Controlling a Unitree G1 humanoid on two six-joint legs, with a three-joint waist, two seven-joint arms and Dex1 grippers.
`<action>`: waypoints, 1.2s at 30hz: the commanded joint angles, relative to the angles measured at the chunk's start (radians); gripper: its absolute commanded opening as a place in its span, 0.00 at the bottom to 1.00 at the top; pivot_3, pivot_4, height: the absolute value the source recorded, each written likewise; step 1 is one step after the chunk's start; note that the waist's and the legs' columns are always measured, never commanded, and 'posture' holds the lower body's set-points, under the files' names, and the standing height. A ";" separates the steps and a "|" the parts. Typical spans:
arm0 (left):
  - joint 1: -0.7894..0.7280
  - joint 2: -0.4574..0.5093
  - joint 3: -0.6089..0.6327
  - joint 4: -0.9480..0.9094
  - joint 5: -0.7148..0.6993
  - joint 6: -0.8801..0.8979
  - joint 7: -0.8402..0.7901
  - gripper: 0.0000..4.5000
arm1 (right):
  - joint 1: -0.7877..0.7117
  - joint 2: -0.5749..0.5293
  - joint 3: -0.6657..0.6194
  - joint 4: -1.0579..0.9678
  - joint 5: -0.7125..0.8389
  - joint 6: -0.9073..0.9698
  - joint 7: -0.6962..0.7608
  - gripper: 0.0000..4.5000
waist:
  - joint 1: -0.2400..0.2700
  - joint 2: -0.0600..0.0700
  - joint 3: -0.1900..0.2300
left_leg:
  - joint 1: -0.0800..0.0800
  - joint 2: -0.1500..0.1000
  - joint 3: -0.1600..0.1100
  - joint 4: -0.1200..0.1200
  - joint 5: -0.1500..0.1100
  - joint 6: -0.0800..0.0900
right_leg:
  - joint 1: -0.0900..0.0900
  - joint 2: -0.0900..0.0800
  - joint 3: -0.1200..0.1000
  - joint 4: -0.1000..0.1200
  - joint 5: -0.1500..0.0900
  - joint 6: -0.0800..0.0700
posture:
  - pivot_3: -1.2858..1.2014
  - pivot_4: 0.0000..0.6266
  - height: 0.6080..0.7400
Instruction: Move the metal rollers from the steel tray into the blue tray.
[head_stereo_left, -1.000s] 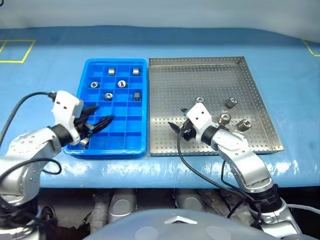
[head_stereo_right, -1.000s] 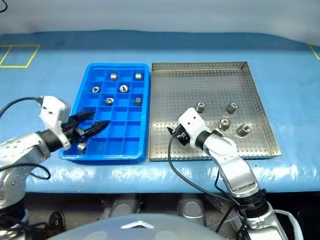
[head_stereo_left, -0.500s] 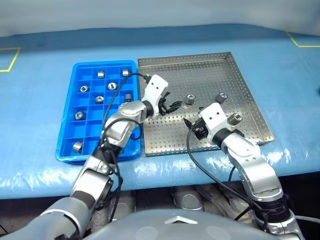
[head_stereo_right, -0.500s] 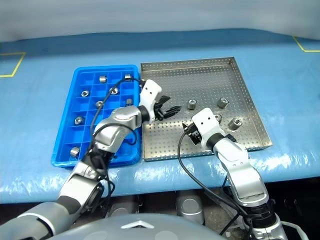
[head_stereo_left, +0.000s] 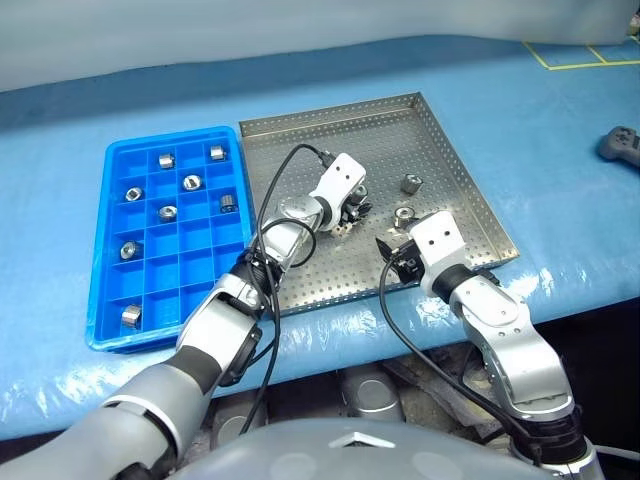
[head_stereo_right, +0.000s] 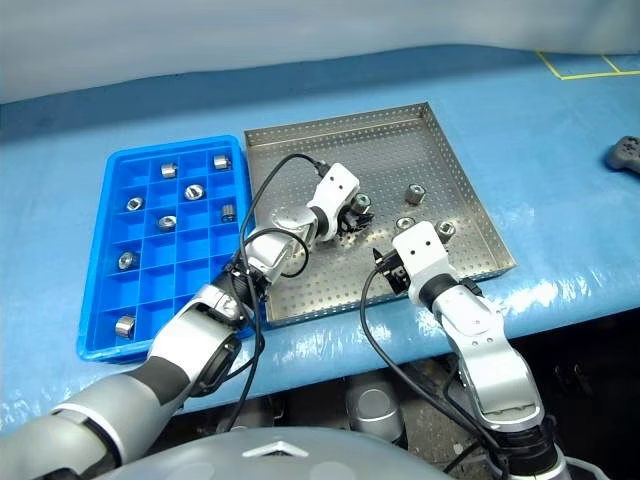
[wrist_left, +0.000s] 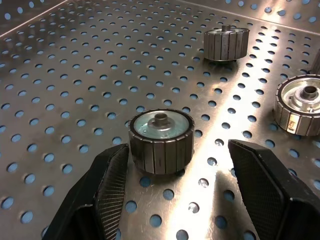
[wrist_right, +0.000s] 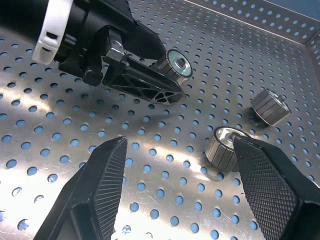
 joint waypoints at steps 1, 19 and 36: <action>-0.034 -0.016 0.025 0.041 0.023 -0.057 0.021 0.77 | 0.004 0.009 -0.012 -0.027 -0.002 -0.025 -0.008 0.79 | -0.010 0.000 0.000 | 0.000 0.000 0.000 0.000 0.000 0.000 | 0.000 0.000 0.000 0.000 0.000 0.000 | 0.38 0.24 1.00; -0.033 -0.028 0.123 0.090 0.014 -0.066 0.040 0.38 | -0.014 0.035 0.007 0.021 -0.009 -0.060 -0.011 0.79 | -0.034 0.000 0.000 | 0.000 0.000 0.000 0.000 0.000 0.000 | 0.000 0.000 0.000 0.000 0.000 0.001 | 0.39 0.24 1.00; 0.292 0.587 0.301 -0.984 -0.240 0.530 -0.252 0.38 | -0.077 0.017 0.080 0.070 0.016 -0.085 0.085 0.79 | -0.006 0.002 0.001 | 0.003 0.003 0.001 -0.004 0.000 -0.001 | -0.002 0.002 0.002 0.005 -0.001 0.000 | 0.45 0.24 1.00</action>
